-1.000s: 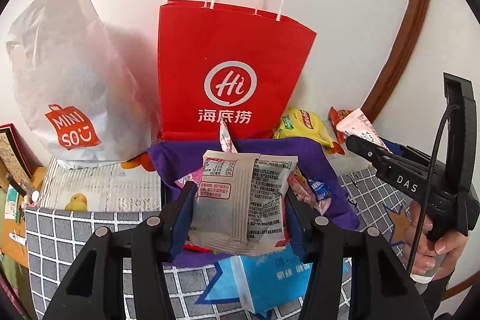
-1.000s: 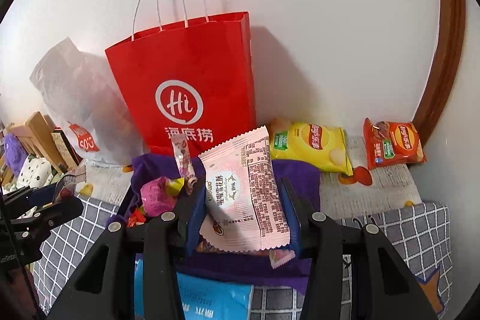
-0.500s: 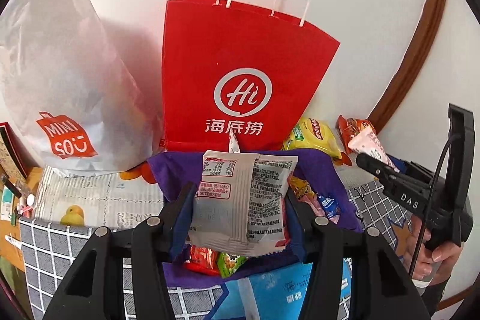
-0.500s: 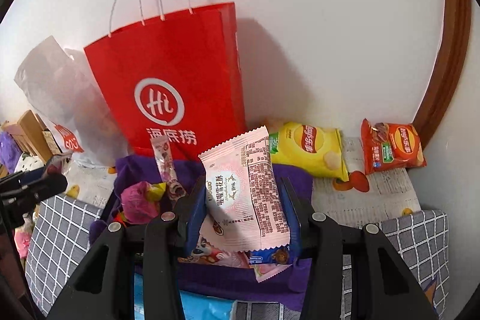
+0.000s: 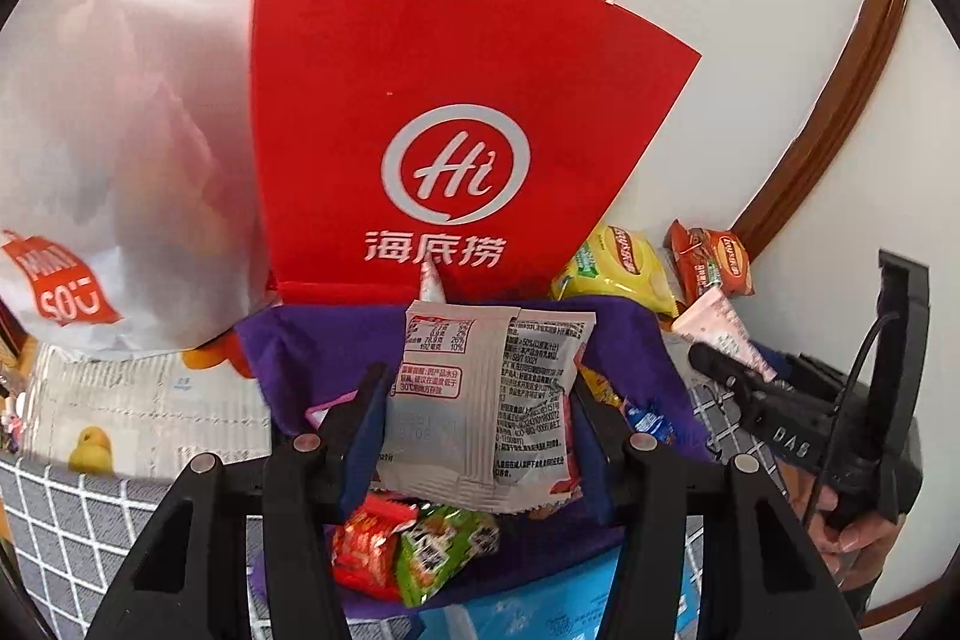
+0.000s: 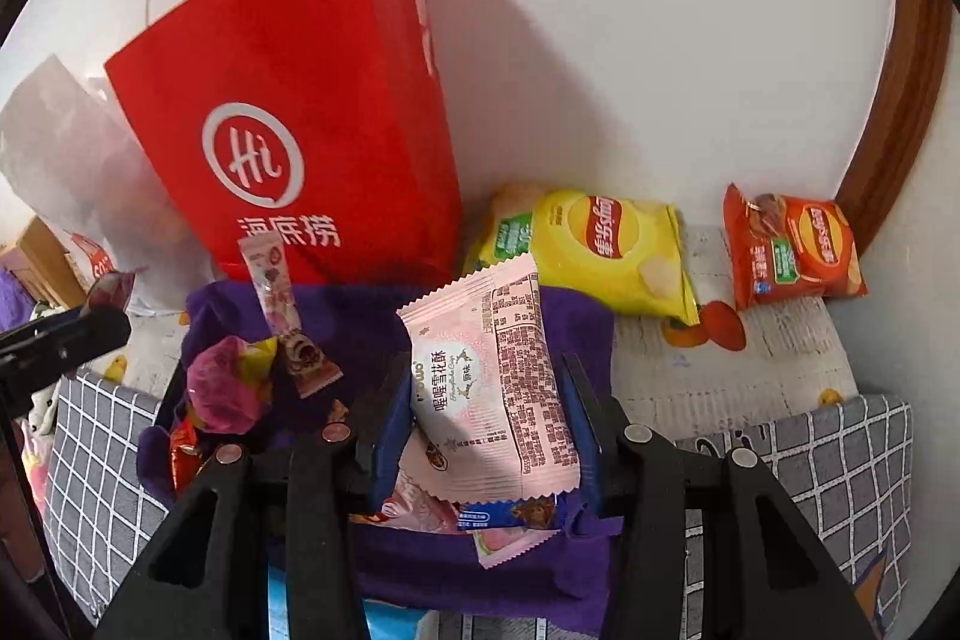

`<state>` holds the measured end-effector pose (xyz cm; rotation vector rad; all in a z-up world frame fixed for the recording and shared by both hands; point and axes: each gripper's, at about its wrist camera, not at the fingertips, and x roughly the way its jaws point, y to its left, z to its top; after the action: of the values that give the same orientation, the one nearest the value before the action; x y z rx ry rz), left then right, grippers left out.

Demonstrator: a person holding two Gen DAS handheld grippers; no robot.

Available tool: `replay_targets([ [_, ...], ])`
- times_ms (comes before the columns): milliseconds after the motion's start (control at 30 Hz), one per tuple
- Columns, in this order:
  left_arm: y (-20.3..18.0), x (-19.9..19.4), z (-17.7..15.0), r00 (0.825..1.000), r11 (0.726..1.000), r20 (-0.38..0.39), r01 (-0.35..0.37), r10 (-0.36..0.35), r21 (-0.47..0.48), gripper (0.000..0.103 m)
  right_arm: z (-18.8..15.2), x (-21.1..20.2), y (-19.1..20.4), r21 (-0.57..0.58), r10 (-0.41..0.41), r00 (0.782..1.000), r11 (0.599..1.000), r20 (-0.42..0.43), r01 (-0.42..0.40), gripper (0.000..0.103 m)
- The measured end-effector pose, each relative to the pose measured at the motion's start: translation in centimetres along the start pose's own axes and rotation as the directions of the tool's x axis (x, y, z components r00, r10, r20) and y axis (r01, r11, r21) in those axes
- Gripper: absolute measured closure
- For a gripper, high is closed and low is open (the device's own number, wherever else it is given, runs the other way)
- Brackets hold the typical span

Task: Organize snacks
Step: 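Carry the pink biscuit pack and white sachet up over the purple towel, then open both tools to release the packs onto the purple towel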

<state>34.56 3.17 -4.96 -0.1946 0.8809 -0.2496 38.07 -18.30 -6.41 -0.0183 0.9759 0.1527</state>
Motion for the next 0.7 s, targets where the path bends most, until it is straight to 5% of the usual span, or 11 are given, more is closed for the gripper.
replay_targets([
  [700, -1.0, 5.0, -1.4, 0.993, 0.999, -0.122, -0.001, 0.005, 0.036, 0.051, -0.9, 3.7, -0.6, -0.015, -0.005, 0.996, 1.0, -0.091, 0.003, 0.057],
])
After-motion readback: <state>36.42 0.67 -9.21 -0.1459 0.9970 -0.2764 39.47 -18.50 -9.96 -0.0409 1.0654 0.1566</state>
